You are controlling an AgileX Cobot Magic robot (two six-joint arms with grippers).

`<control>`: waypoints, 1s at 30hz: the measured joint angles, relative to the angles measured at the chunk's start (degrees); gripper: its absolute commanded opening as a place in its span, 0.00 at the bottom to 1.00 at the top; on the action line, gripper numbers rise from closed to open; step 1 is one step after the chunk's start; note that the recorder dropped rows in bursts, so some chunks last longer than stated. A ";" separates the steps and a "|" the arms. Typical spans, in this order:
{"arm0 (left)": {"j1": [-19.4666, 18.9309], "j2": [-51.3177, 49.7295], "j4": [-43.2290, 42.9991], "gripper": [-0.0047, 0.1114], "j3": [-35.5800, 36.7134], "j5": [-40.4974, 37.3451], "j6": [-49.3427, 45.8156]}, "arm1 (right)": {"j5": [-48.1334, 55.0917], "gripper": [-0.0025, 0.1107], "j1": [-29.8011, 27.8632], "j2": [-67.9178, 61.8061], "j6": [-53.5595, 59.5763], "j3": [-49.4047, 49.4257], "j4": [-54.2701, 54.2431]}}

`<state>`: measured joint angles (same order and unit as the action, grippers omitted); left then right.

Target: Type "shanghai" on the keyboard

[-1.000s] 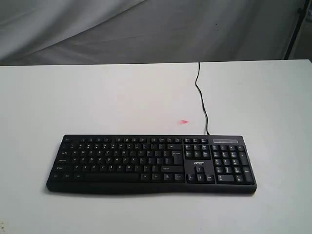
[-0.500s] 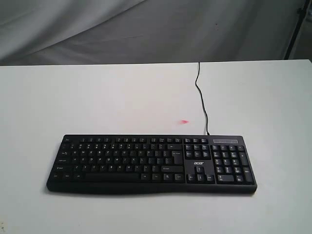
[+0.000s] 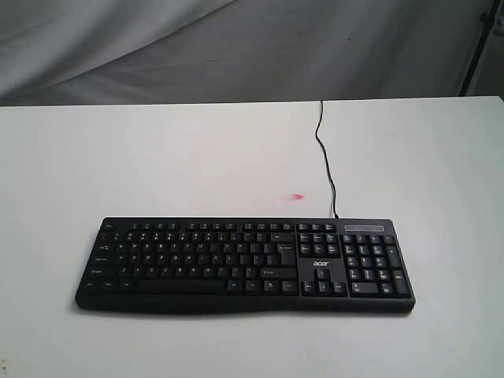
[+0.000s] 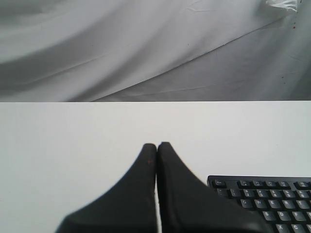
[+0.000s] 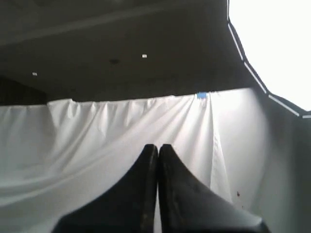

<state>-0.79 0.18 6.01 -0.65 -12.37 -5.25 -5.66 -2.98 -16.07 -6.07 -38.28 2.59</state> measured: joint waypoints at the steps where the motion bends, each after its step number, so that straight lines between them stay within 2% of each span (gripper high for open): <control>1: 0.00 0.00 0.00 0.05 0.00 0.00 0.00 | 1.49 0.02 0.00 -1.74 0.00 -1.71 0.00; 7: 0.00 0.00 0.00 0.05 0.00 0.00 0.00 | 12.40 0.02 0.00 -13.91 0.00 -10.99 0.68; 11: 0.00 0.00 0.00 0.05 0.00 0.00 0.00 | 18.45 0.02 0.00 -22.86 4.24 -16.93 0.68; 15: 0.00 0.00 0.00 0.05 0.00 0.00 0.00 | 26.58 0.02 0.00 -30.72 11.64 -22.56 0.02; 19: 0.00 0.00 0.00 0.05 0.00 0.00 0.00 | 31.45 0.02 0.00 -37.83 19.61 -26.79 -5.20; 30: 0.00 0.00 0.00 0.05 0.00 0.00 0.00 | 37.59 0.02 0.00 -55.50 41.77 -31.44 -18.26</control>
<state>-0.79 0.18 6.01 -0.65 -12.37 -5.25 31.93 -2.98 -71.57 35.70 -69.71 -15.68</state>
